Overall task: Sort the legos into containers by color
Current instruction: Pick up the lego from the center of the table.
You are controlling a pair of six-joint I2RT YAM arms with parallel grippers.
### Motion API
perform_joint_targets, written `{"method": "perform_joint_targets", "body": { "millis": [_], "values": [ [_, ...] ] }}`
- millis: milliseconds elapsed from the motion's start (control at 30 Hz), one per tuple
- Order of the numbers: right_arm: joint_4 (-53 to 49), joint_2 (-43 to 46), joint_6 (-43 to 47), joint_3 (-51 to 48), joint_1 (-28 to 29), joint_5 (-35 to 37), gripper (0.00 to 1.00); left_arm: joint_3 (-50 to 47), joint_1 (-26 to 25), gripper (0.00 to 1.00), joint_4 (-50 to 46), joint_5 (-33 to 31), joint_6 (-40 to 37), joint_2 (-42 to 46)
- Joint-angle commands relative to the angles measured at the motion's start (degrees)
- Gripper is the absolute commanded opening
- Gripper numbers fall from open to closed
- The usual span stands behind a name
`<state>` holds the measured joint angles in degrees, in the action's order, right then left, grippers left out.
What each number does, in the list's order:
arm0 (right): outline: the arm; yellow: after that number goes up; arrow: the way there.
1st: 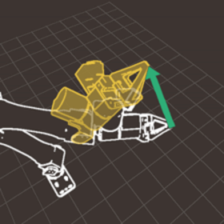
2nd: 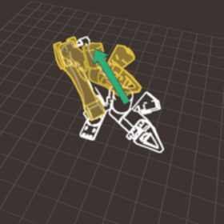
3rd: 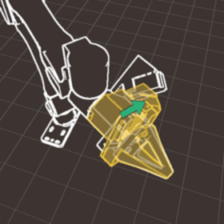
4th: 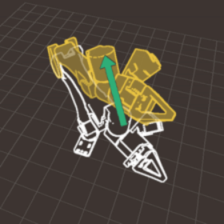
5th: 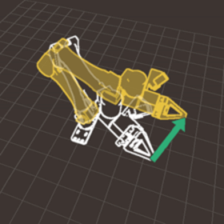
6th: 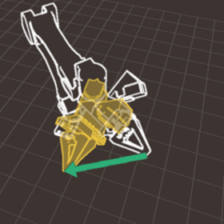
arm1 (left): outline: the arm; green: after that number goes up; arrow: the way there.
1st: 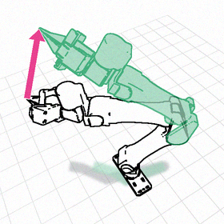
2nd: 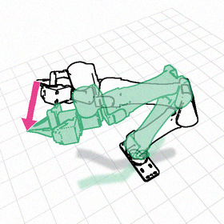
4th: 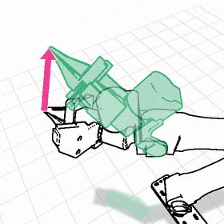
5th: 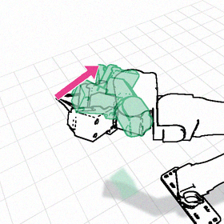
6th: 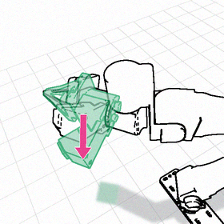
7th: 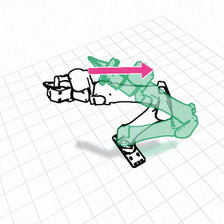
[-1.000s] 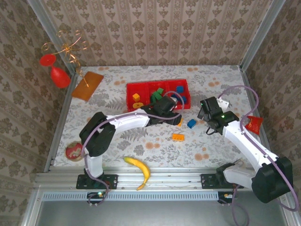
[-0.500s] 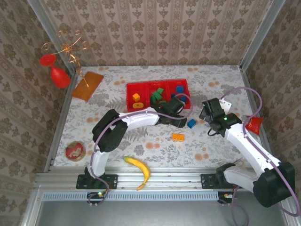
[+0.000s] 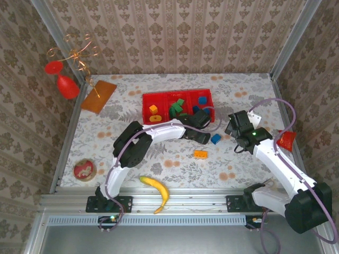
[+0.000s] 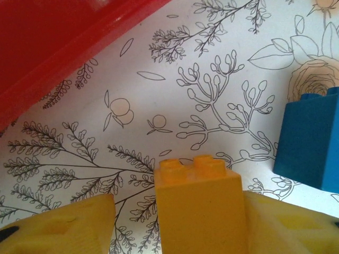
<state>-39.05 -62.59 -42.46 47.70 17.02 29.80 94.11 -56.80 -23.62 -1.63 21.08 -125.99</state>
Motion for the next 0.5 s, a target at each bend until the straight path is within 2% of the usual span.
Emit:
{"method": "perform_joint_targets", "body": {
  "millis": [0,67,167,333,467],
  "values": [
    [0.6,-0.3,-1.9,-0.7,-0.3,1.2,1.00,2.3,-0.3,0.55,-2.4,-1.4,-1.9,-1.4],
    [0.7,-0.4,-2.0,-0.8,-0.3,0.9,1.00,2.6,-0.4,0.50,-2.6,-1.6,-2.1,-1.7],
    [0.9,-0.5,-2.2,-0.9,-0.3,0.6,1.00,2.7,-0.3,0.48,-2.8,-1.7,-2.2,-1.9],
    [1.1,-0.4,-2.4,-1.0,-0.3,0.2,1.00,1.5,-0.4,0.29,-2.4,-2.2,-2.6,-1.0],
    [1.0,-0.2,-2.5,-1.0,-0.3,0.1,1.00,-2.2,-0.5,0.27,-0.3,-3.4,-2.9,2.3]
  ]
}}
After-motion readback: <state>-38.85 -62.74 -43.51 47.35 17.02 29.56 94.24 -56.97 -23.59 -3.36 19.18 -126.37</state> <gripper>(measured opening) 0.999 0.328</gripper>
